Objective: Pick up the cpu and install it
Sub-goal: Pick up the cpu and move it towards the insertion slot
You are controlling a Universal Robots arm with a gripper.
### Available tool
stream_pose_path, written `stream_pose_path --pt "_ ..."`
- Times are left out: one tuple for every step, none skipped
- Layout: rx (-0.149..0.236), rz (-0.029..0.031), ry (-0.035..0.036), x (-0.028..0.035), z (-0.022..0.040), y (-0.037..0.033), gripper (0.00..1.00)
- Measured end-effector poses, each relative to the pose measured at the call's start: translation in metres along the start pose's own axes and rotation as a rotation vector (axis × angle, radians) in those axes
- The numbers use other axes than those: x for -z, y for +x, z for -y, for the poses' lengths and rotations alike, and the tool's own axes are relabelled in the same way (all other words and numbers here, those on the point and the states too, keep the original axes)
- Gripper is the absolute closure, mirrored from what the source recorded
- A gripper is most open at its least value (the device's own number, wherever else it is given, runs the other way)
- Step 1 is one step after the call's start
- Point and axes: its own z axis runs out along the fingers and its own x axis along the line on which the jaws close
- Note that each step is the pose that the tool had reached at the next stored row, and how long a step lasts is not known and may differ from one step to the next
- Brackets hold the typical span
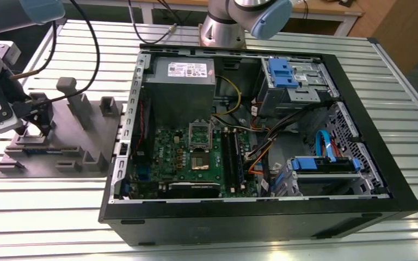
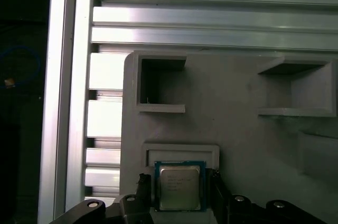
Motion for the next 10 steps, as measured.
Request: stream_pose_path --pt "0.000 0.0008 -0.0001 0.0000 0.0000 0.0000 0.44" --pt "0.000 0.0010 -0.0001 0.0000 0.0000 0.0000 0.44" --pt "0.000 0.0011 -0.0001 0.0000 0.0000 0.0000 0.44" --pt "0.000 0.0011 -0.0001 -0.0001 0.0000 0.0000 0.44" --pt "0.000 0.0011 0.0000 0.0000 0.0000 0.0000 0.44" --pt "0.000 0.0011 0.0000 0.0000 0.0000 0.0000 0.44" --pt "0.000 0.0010 0.0001 0.0000 0.0000 0.0000 0.44" --pt "0.000 0.0011 0.0000 0.0000 0.0000 0.0000 0.44" --pt "0.000 0.0011 0.0000 0.0000 0.0000 0.0000 0.44" --pt "0.000 0.0011 0.0000 0.0000 0.0000 0.0000 0.44"
